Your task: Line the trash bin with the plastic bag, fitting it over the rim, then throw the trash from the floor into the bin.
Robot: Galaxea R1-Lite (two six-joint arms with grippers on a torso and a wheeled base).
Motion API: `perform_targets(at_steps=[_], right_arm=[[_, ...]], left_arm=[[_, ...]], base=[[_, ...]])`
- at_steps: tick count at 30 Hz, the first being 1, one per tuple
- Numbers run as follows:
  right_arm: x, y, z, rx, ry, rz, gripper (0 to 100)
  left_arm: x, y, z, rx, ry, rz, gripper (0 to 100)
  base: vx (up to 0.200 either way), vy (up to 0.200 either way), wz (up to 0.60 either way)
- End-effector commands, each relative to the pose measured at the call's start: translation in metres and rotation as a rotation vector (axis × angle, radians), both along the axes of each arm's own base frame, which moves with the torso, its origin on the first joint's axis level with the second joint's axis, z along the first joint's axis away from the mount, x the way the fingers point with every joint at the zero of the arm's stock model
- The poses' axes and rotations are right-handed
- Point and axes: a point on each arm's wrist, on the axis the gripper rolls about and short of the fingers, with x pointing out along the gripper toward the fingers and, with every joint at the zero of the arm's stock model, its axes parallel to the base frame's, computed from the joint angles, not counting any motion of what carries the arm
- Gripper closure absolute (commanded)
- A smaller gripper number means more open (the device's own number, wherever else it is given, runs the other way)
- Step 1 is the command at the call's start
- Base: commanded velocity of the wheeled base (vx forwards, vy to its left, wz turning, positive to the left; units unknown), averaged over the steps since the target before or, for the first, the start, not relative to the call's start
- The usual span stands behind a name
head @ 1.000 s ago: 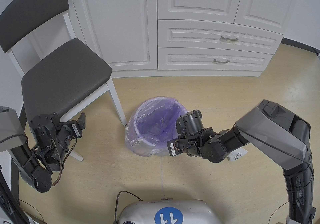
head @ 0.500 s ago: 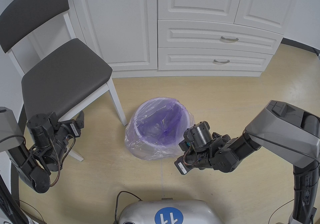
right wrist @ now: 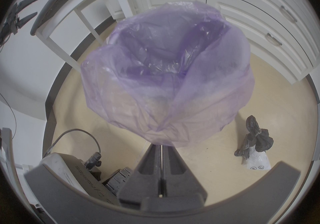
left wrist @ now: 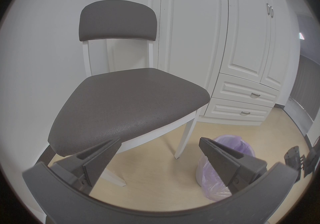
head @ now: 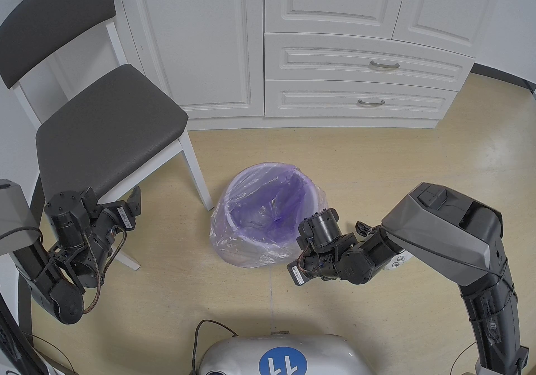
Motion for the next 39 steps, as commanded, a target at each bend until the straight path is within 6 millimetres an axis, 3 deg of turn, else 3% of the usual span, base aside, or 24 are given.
perform_targets(at_steps=[1,3,5,6,12,19,29,34,39], right_arm=[[-0.009,-0.005,0.001,-0.015,0.021,0.008,100],[-0.031,-0.005,0.023,-0.041,0.011,0.075,100],[-0.042,-0.007,0.03,-0.066,0.004,0.111,100],[-0.045,-0.007,0.031,-0.072,0.002,0.123,0],[-0.052,-0.015,0.035,-0.076,-0.007,0.12,0],[-0.049,-0.055,0.061,-0.074,-0.119,0.1,0],[-0.06,-0.066,0.078,-0.064,-0.161,0.093,0],[-0.077,-0.077,0.095,-0.051,-0.182,0.092,0],[-0.087,-0.085,0.092,-0.05,-0.198,0.077,0]], left_arm=[[0.0,0.0,0.0,0.0,0.002,0.002,0],[-0.002,-0.001,-0.002,0.001,0.009,-0.005,0],[-0.004,-0.001,-0.002,0.002,0.014,-0.006,0],[-0.003,-0.001,-0.002,0.002,0.012,-0.005,0],[-0.003,-0.001,0.0,0.002,0.006,-0.006,0],[-0.013,-0.006,0.003,0.022,0.009,-0.036,0],[-0.026,-0.013,0.004,0.088,0.022,-0.078,0],[-0.037,-0.022,0.001,0.113,0.047,-0.097,0],[-0.041,-0.028,0.0,0.116,0.053,-0.127,0]], base=[[0.0,0.0,0.0],[0.0,0.0,0.0],[0.0,0.0,0.0],[0.0,0.0,0.0],[0.0,0.0,0.0],[0.0,0.0,0.0],[0.0,0.0,0.0],[0.0,0.0,0.0],[0.0,0.0,0.0]])
